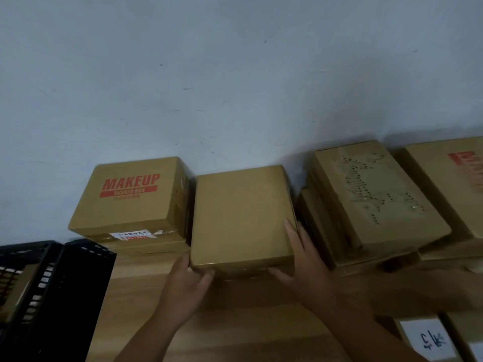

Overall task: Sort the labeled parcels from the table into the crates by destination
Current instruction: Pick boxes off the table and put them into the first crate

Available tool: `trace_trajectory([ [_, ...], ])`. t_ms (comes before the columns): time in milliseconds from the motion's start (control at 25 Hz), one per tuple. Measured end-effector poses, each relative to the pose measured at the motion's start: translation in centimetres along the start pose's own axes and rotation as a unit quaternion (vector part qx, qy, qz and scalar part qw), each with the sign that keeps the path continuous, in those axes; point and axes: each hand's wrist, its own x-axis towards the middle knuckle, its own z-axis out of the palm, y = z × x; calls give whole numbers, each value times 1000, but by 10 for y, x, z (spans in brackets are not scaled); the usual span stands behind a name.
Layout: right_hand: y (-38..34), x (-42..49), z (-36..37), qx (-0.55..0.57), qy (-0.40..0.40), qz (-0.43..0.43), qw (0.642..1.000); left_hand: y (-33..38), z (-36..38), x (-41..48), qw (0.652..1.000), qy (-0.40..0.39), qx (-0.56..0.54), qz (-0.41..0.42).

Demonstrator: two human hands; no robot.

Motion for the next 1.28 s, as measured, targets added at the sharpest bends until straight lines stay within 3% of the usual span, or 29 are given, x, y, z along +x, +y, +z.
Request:
trace_trajectory([
  [280,-27,-19,-16,39,70,-3,997,7,-4,-17,989,45,-140,25],
  [600,-79,-66,-67,117,84,-24,989,22,-59,-62,968,27,-222,109],
  [760,-109,-90,-81,74,108,-69,989,22,-87,-81,955,-19,-251,158],
  [960,-131,-119,-104,94,176,-84,976,8,-115,-100,942,-72,-224,239],
  [1120,-153,-136,-120,145,221,-93,960,4,-130,-107,931,11,-142,337],
  [1280,-166,-153,-125,219,242,-64,943,2,-135,-120,912,56,-149,379],
])
